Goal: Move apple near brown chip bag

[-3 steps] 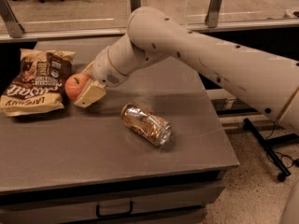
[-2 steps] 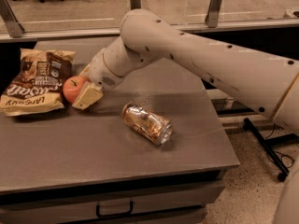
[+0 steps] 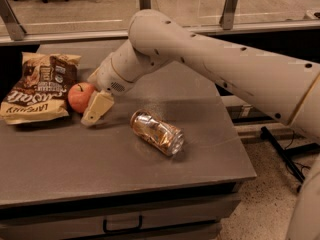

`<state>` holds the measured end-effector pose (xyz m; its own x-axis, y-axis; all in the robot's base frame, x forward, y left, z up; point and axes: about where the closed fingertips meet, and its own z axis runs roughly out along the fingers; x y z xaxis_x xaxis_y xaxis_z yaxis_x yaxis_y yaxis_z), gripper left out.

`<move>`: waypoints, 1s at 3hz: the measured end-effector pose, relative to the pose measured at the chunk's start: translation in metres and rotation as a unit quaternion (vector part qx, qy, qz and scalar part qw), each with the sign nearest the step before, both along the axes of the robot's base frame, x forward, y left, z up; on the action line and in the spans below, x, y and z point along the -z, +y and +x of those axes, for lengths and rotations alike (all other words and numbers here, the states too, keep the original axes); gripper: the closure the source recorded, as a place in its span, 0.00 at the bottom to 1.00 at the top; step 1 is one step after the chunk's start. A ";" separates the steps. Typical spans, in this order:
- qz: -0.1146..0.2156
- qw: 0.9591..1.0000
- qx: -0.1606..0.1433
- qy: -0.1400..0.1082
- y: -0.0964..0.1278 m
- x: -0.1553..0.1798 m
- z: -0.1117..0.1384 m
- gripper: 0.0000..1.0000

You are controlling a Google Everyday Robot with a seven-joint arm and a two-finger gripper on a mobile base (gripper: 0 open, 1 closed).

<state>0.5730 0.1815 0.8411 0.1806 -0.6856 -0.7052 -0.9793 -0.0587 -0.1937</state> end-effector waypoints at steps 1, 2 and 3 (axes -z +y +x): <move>0.004 1.000 0.012 -0.009 -0.016 -0.015 0.007 0.00; 0.025 0.998 0.051 -0.032 -0.058 -0.052 0.027 0.00; 0.050 0.987 0.146 -0.051 -0.121 -0.090 0.054 0.00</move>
Offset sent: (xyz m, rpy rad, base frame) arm 0.0621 -0.1352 0.1113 0.1216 -0.1295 -0.2430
